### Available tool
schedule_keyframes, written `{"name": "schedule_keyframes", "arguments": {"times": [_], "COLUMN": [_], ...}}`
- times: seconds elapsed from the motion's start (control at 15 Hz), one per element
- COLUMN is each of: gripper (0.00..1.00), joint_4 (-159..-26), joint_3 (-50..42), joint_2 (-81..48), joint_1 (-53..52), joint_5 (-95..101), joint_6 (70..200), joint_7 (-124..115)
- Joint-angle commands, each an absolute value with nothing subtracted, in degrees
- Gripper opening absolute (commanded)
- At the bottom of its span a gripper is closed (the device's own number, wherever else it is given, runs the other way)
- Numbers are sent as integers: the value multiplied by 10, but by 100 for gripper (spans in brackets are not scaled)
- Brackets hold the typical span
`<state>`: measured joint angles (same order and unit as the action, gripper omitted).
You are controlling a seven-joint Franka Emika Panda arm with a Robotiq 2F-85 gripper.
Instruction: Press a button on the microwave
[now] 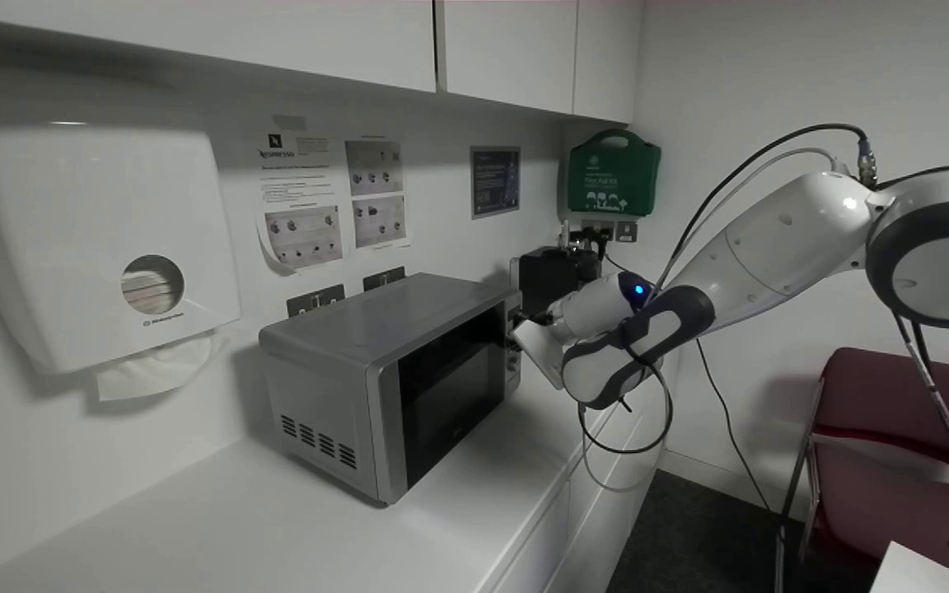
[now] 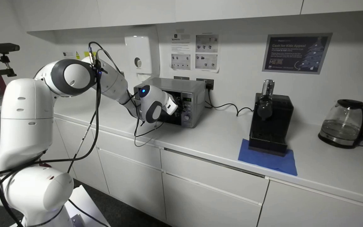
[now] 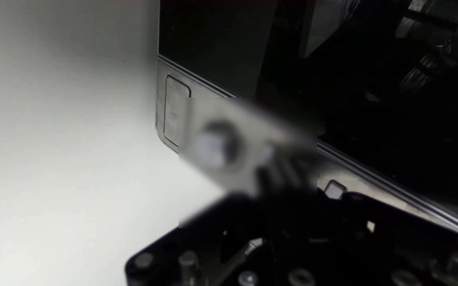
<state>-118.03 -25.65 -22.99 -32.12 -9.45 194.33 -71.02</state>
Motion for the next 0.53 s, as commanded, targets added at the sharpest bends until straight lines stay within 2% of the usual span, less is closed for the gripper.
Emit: {"name": "schedule_keyframes", "arguments": {"times": [0.0, 0.47], "gripper": [0, 0], "joint_4": [-1167, -1172], "joint_3": [-265, -263], "joint_2": [-222, -216], "joint_1": [-336, -336], "joint_5": [-92, -90], "joint_6": [1936, 1939], "joint_7": [-701, -700]}}
